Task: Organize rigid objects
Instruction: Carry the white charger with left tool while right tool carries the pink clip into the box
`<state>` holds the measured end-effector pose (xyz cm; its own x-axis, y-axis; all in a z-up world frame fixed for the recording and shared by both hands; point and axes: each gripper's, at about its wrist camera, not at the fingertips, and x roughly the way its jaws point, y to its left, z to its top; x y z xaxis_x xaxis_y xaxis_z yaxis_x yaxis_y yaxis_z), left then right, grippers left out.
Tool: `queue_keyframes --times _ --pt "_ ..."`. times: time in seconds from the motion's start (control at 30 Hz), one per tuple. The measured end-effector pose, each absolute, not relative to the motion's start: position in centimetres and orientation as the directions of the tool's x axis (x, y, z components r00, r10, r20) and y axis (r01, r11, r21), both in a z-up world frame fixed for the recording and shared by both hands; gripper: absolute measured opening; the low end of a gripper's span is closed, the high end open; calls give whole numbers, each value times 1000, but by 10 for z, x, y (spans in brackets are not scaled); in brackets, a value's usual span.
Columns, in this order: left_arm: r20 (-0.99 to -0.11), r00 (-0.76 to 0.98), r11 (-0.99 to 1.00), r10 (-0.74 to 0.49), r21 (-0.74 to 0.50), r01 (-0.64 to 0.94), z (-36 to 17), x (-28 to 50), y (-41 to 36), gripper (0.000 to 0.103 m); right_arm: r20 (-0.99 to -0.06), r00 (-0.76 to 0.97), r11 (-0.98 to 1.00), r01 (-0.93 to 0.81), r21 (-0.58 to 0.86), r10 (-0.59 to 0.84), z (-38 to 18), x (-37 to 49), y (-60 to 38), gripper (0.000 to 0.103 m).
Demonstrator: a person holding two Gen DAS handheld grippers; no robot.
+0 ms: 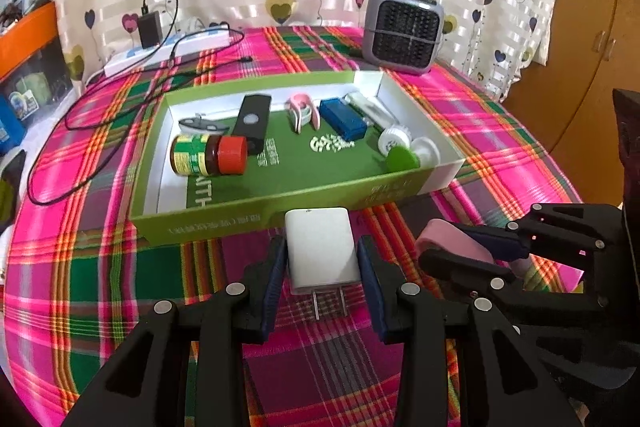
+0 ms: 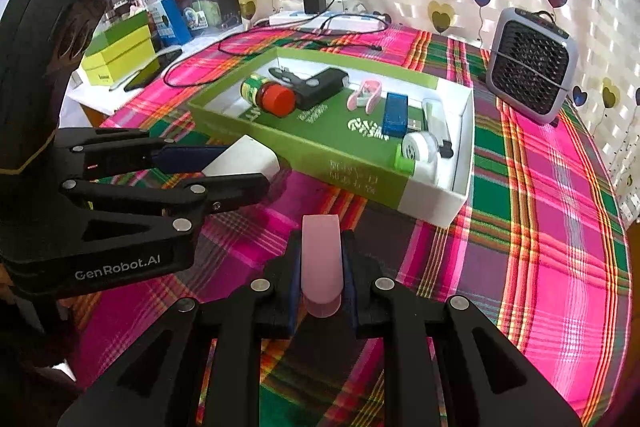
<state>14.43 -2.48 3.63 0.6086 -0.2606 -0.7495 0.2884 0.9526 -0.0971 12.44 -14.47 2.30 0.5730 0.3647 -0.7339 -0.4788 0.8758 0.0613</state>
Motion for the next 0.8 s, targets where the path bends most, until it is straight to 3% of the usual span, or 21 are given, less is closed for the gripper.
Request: queue_keyframes --times 0.8 --pt "-718 631 950 -293 -148 273 58 202 -5 35 -712 603 899 -430 88 359 53 189 -138 18"
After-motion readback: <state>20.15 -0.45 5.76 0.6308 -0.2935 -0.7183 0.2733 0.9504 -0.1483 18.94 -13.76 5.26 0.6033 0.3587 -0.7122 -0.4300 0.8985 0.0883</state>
